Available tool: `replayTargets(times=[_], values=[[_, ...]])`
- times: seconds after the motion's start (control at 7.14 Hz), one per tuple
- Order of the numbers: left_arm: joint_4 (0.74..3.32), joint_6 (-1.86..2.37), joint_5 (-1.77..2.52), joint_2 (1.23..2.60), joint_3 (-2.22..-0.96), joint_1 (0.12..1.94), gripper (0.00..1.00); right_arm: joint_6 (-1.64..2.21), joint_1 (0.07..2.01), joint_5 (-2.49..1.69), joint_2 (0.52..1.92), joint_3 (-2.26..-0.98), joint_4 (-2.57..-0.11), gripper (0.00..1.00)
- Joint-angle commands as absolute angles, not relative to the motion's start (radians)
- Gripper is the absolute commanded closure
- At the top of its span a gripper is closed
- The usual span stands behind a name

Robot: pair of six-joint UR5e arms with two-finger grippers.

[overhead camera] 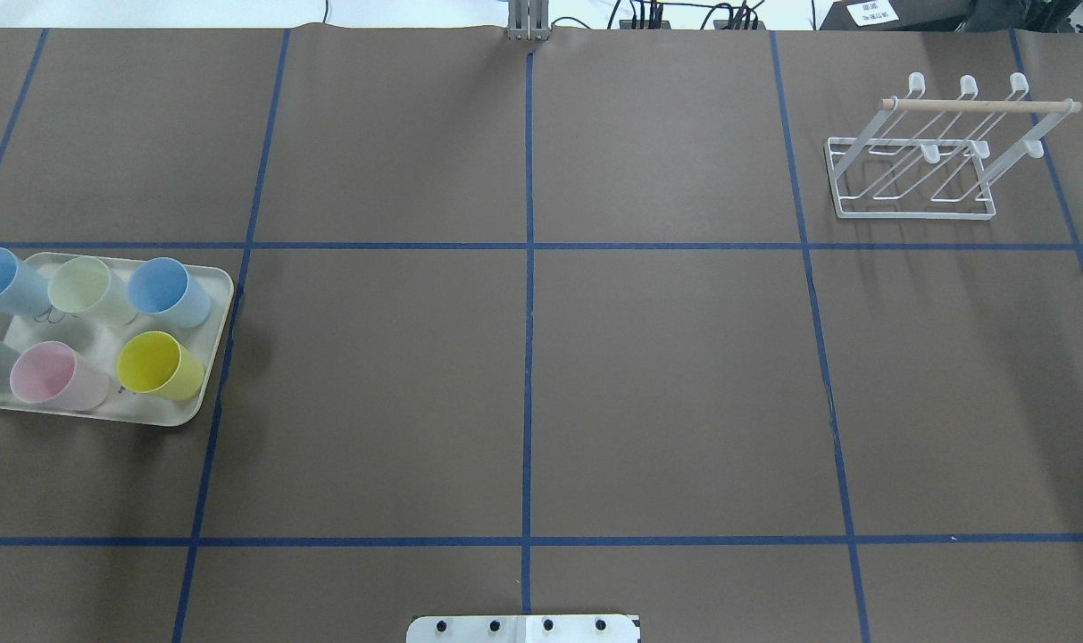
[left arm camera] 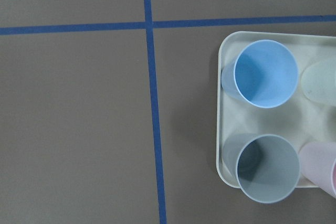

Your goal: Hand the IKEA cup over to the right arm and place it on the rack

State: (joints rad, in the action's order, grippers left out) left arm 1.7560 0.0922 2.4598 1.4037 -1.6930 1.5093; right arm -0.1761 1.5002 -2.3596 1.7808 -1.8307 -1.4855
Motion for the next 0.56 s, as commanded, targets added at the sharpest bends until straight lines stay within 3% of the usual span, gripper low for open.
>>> replayTargets(times=[0.0,0.42], values=[[1.824,0.236,2.457,1.452,-1.629,1.427,0.0,-0.176,1.499,-2.399,1.781,-1.827,-1.483,0.01],[1.85,0.279,2.442,1.453,-1.631,1.315,0.0,-0.179,1.499,-2.401,1.781,-1.827,-1.485,0.01]])
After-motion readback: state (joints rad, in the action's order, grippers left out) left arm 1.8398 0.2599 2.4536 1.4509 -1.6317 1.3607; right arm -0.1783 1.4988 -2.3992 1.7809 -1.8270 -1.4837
